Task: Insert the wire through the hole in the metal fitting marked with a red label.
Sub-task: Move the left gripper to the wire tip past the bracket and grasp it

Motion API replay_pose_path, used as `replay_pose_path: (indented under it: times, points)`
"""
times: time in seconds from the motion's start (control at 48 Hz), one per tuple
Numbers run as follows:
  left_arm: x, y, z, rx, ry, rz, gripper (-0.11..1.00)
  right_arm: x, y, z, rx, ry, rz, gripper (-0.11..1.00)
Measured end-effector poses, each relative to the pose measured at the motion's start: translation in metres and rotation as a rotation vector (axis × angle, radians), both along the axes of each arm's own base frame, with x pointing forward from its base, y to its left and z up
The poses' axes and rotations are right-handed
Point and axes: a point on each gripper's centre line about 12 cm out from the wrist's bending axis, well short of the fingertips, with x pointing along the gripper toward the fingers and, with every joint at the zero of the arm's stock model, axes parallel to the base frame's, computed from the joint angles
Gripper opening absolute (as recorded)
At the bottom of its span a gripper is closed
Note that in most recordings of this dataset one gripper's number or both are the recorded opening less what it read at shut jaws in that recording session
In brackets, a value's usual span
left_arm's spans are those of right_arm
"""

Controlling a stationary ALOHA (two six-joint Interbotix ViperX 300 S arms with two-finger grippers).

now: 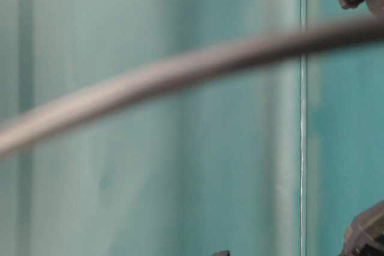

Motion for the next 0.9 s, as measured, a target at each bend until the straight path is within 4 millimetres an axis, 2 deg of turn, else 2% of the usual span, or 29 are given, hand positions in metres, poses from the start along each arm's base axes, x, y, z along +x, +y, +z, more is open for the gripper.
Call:
replay_pose_path:
  times: [0.083,0.187,0.771,0.833,0.895]
  points:
    - [0.0004,-0.0001,0.0006,0.000,0.000,0.000,-0.02,0.0002,-0.0007,0.0000,0.001,0.000,-0.003,-0.01]
    - [0.0003,-0.0001,0.0000,0.000,0.002,0.000,-0.10,-0.0001,0.0001,-0.0002,0.000,0.001,0.000,-0.01]
    - [0.0010,-0.0007,0.0002,0.006,0.002,-0.006,-0.10,0.0006,-0.0007,-0.0016,0.013,0.018,-0.003,0.00]
    - [0.0014,-0.0014,0.0006,0.007,0.000,-0.008,-0.10,0.0006,-0.0007,-0.0016,0.016,0.018,-0.004,0.07]
    - [0.0008,-0.0020,0.0004,0.008,0.000,-0.011,-0.10,0.0006,-0.0008,-0.0012,0.018,0.018,-0.005,0.20]
